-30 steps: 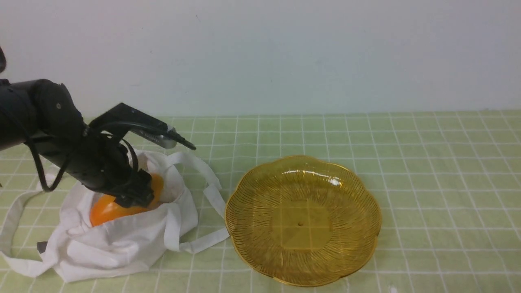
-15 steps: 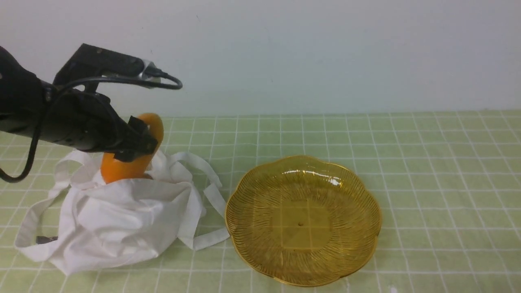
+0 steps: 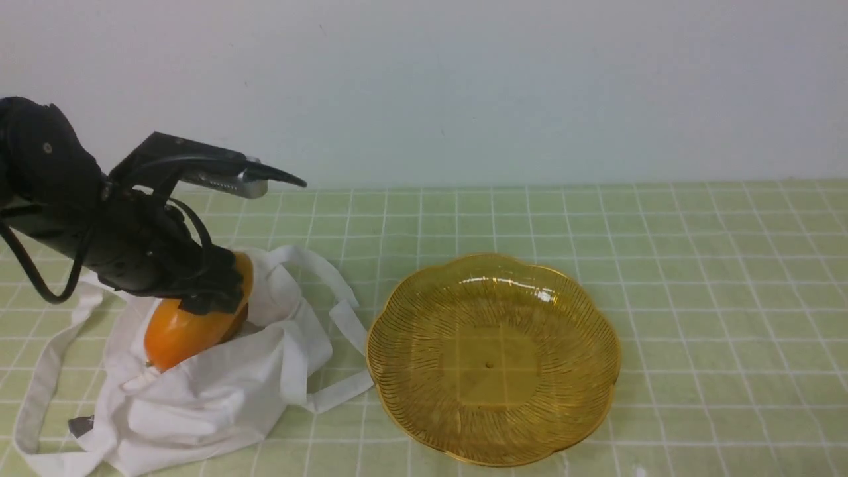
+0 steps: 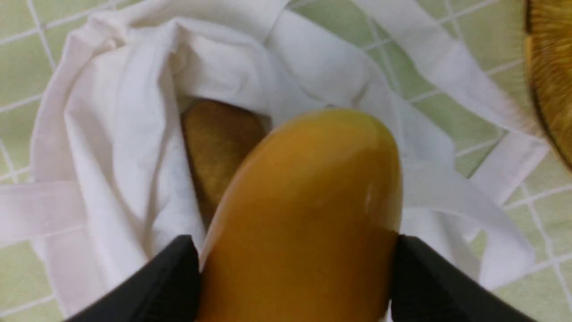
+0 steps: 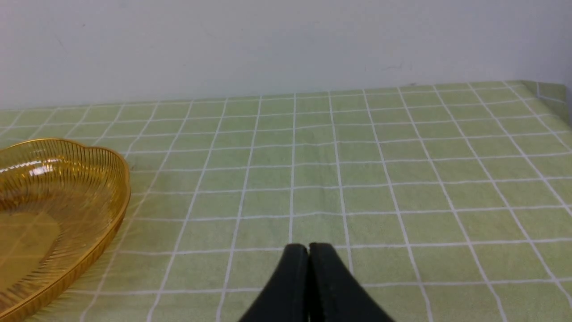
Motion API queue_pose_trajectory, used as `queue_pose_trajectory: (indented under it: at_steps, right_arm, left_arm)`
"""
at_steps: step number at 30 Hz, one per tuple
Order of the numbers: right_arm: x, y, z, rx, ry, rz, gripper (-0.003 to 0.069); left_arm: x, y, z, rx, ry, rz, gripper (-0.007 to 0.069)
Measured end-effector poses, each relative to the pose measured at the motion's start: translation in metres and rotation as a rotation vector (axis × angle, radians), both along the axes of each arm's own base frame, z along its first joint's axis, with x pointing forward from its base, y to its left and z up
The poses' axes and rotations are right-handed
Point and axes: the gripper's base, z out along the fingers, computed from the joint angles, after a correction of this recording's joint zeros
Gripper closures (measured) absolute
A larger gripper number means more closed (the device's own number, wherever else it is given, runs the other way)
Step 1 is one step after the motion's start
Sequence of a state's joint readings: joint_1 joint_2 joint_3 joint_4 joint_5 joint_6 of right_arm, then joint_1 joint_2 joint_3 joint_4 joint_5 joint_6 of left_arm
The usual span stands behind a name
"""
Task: Take the fruit out of the bag on the green coffee tablecloth and place them on the plate.
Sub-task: 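Carry the mango from the white cloth bag to the fruit plate with the left gripper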
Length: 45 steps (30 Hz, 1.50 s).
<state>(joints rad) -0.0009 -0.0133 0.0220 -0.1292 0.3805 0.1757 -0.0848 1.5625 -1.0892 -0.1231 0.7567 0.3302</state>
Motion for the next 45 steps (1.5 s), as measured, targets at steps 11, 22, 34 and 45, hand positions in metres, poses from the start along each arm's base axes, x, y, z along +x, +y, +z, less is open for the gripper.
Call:
queue_pose_trajectory:
  at_steps: [11, 22, 34, 45]
  right_arm:
    - [0.000, 0.000, 0.000, 0.000, 0.000, 0.000, 0.0669]
    - [0.000, 0.000, 0.000, 0.000, 0.000, 0.000, 0.0669]
    - [0.000, 0.000, 0.000, 0.000, 0.000, 0.000, 0.0669]
    - [0.000, 0.000, 0.000, 0.000, 0.000, 0.000, 0.0669]
  left_arm:
    - [0.003, -0.057, 0.031, -0.040, -0.332, -0.123, 0.0129]
    - [-0.020, -0.170, -0.021, -0.197, -0.126, -0.311, 0.0139]
    - [0.010, -0.215, -0.056, -0.260, -0.052, -0.271, 0.0139]
    - [0.015, -0.225, -0.048, -0.244, 0.031, -0.304, -0.0057]
